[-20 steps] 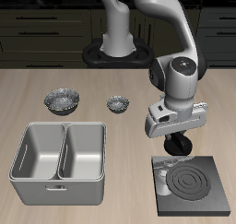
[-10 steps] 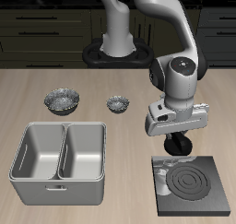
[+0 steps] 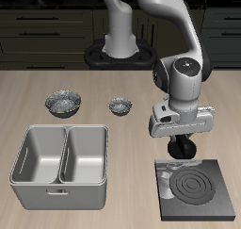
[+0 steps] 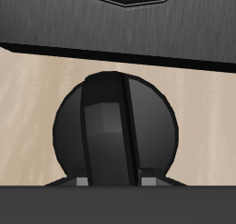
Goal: Turn off the stove and place the smallest bowl in the left side of the drainer and the medium bowl in the right side
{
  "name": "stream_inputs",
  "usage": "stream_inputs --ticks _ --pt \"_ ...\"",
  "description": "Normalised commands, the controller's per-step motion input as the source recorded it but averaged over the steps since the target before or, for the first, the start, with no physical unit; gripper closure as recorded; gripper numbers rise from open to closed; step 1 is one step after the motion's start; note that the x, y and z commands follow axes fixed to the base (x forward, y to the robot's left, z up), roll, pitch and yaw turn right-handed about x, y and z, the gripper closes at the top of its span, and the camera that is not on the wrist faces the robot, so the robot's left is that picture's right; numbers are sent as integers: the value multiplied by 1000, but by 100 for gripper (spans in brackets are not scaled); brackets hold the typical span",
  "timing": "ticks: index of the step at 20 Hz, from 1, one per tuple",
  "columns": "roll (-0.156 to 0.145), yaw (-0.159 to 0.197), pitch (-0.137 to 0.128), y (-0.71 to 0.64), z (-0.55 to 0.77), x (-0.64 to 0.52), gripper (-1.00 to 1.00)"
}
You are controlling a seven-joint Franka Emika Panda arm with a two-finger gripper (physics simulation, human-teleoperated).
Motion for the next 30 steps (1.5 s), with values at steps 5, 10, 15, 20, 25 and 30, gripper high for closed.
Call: stream_inputs --ticks 5,10,15,20,25,30 --pt "16 -74 -5 -29 127 3 100" --pt "11 -68 -12 -1 144 -14 100" --pt "7 -71 2 31 77 -16 100" --pt "18 -84 1 -17 94 -6 100" --pt "10 -61 2 -21 68 -32 100" --pt "-5 -68 12 -64 79 -13 100"
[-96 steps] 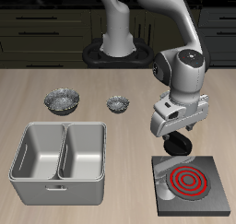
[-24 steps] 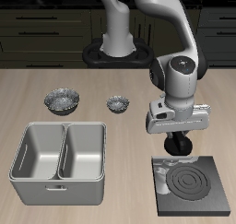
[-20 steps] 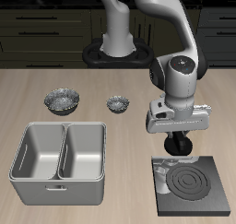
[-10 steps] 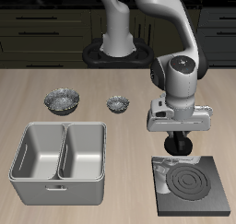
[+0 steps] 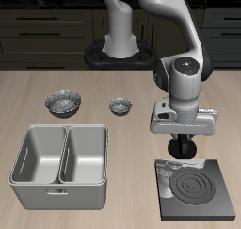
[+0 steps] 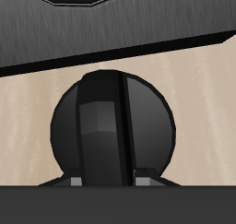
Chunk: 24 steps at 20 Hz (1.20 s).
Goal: Turn off the stove and place the smallest bowl in the left side of the drainer and the medium bowl in the right side
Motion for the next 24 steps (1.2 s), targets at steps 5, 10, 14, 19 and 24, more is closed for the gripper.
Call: stream_inputs --ticks 5,10,14,19,24 --pt "-2 -44 -4 -75 80 2 100" --pt "3 -63 -10 -112 131 13 100" --pt "-9 -29 -26 -133 114 36 100" --pt "21 -68 8 -58 55 15 100" --pt "2 -44 -11 -50 66 15 100"
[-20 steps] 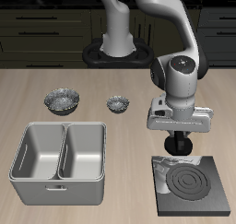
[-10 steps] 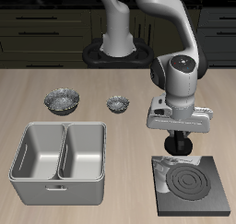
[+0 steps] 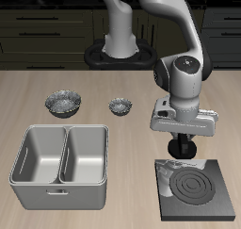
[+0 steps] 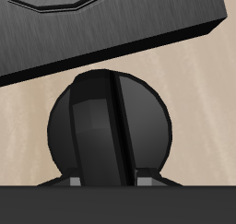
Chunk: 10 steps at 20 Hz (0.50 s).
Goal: Turn off the stove and place the smallest bowl in the left side of the drainer and the medium bowl in the right side
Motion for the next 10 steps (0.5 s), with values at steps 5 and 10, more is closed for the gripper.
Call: stream_inputs --ticks 5,10 --pt "0 -48 1 -33 65 -3 100" --pt "-9 -37 -13 -61 78 2 100"
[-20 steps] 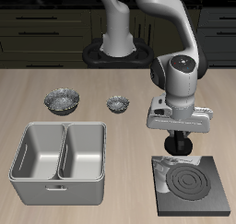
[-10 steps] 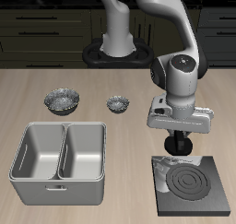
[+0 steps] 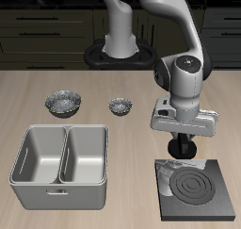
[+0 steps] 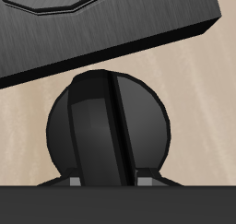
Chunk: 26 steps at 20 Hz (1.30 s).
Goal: Turn off the stove and place the smallest bowl in the left side of the drainer and the medium bowl in the right side
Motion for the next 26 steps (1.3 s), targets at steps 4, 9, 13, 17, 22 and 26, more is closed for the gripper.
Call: stream_inputs --ticks 4,9,13,17,22,26 --pt "3 -68 6 -24 57 -28 100" --pt "3 -44 -2 -33 44 -42 100" --pt "11 -29 -11 -18 67 -53 100" --pt "-2 -29 -15 -69 76 -17 100" --pt "15 -75 8 -10 80 -38 100" --pt "20 -47 -6 -7 85 -62 100"
